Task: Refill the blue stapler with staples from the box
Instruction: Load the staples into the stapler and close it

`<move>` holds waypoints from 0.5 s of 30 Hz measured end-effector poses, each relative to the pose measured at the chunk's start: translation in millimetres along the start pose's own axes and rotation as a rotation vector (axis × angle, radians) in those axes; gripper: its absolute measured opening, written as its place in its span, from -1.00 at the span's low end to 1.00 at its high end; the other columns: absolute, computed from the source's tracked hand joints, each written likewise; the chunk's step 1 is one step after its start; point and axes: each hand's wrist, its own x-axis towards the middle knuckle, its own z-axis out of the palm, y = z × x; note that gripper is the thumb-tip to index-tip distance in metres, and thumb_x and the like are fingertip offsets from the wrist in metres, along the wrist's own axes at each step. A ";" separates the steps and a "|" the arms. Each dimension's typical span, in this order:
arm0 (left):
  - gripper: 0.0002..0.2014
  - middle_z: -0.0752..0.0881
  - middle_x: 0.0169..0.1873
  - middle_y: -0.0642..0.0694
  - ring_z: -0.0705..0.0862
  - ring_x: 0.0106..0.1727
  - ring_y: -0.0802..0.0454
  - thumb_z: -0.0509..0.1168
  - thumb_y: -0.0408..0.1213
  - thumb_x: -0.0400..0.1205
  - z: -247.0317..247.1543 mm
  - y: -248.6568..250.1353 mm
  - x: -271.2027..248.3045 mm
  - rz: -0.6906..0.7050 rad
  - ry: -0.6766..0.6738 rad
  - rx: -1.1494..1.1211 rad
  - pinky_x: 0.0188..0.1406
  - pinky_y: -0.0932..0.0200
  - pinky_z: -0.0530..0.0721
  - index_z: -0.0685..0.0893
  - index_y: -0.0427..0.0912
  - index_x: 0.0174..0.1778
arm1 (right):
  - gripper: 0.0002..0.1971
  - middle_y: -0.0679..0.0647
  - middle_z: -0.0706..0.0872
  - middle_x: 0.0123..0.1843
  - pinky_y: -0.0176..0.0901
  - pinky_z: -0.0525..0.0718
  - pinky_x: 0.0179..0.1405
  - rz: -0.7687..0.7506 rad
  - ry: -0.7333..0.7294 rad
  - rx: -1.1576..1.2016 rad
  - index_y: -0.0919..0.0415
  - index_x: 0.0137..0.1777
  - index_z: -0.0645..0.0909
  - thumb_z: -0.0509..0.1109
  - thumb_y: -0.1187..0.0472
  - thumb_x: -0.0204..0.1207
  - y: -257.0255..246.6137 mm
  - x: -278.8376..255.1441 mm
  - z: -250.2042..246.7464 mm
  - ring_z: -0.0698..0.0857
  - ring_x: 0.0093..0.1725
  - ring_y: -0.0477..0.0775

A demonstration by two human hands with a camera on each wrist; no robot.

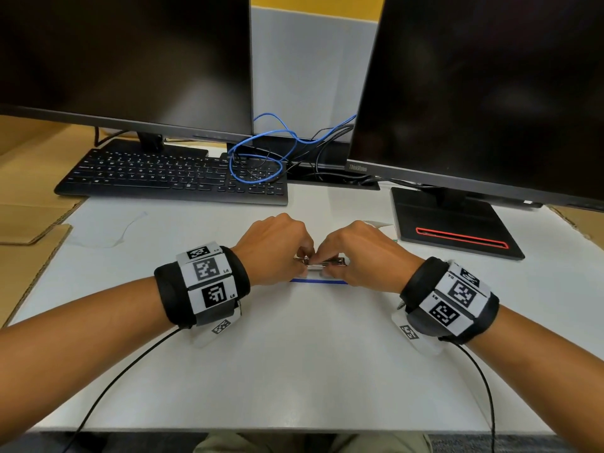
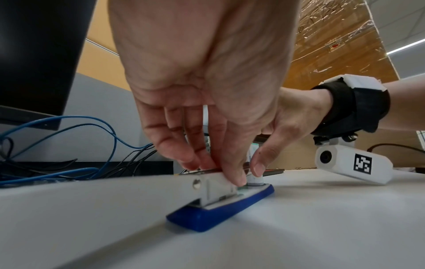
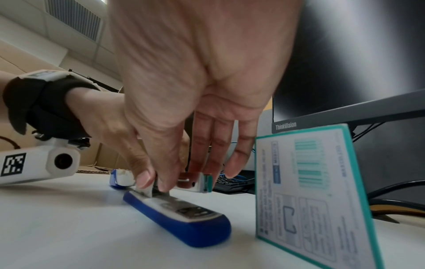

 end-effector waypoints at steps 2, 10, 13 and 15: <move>-0.77 0.78 -0.06 0.05 0.70 -0.02 -0.07 0.48 -0.12 0.49 -0.7 0.5 -0.7 0.001 -0.003 0.005 -0.27 0.16 0.45 0.82 0.05 0.06 | -0.70 -0.03 0.87 0.10 0.09 0.75 0.01 -0.009 -0.011 -0.017 -0.11 0.28 0.75 0.46 0.11 0.56 -0.4 0.9 1.9 0.78 0.00 0.08; -0.76 0.78 -0.03 0.08 0.69 0.00 -0.05 0.47 -0.09 0.50 -1.3 -0.2 -1.5 0.008 0.009 0.044 -0.24 0.17 0.42 0.81 0.07 0.07 | -0.74 -0.03 0.89 0.09 -0.04 0.74 0.13 0.037 -0.013 0.015 -0.03 0.23 0.79 0.47 0.15 0.56 10.9 -4.5 0.4 0.69 -0.27 -0.16; -0.68 0.76 -0.04 0.06 0.69 -0.01 -0.06 0.49 0.06 0.43 -1.0 -5.0 -4.1 -0.009 -0.029 0.106 -0.26 0.16 0.41 0.77 0.06 0.06 | -0.74 -0.03 0.90 0.07 -0.01 0.75 0.16 0.039 -0.001 0.037 0.00 0.21 0.80 0.47 0.19 0.56 12.4 -6.5 1.3 0.79 -0.14 -0.06; -0.60 0.73 -0.05 0.02 0.68 -0.03 -0.09 0.49 0.14 0.39 -1.2 -11.3 -7.8 -0.045 -0.095 0.161 -0.26 0.14 0.42 0.74 0.04 0.07 | -0.74 -0.03 0.90 0.08 0.00 0.72 0.24 0.043 0.002 0.040 0.02 0.21 0.80 0.47 0.20 0.56 11.4 -6.4 1.2 0.82 -0.09 -0.03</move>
